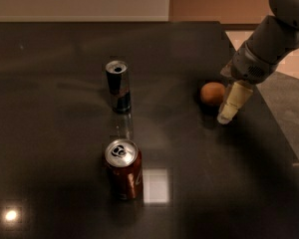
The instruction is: Move orange near coke can
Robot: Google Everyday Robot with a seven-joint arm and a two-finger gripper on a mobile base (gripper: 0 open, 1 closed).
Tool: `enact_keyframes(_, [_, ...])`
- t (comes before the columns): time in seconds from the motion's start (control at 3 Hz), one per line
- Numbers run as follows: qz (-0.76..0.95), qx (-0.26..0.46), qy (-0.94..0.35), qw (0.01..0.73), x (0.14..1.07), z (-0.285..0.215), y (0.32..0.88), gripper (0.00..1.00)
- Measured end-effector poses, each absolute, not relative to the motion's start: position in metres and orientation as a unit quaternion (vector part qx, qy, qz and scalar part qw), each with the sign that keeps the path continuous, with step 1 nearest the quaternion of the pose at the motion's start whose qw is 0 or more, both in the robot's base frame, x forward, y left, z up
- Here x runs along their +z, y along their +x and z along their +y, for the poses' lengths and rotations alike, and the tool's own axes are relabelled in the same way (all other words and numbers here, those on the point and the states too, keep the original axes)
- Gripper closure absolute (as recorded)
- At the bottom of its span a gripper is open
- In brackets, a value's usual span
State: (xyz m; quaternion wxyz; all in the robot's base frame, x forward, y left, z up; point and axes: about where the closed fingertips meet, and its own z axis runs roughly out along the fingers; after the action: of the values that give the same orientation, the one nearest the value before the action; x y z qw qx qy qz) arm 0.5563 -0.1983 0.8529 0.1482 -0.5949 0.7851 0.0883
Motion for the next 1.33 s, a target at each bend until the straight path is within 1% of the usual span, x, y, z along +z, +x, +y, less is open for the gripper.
enact_keyframes(0.33, [0.785,0.102,-0.592,0.151,0.848,-0.193,0.562,0.18])
enact_keyframes(1.0, [0.780,0.124,-0.591,0.164,0.854,-0.184,0.561,0.65])
enact_keyframes(1.33, [0.767,0.139,-0.603,0.170,0.866,-0.174,0.544,0.87])
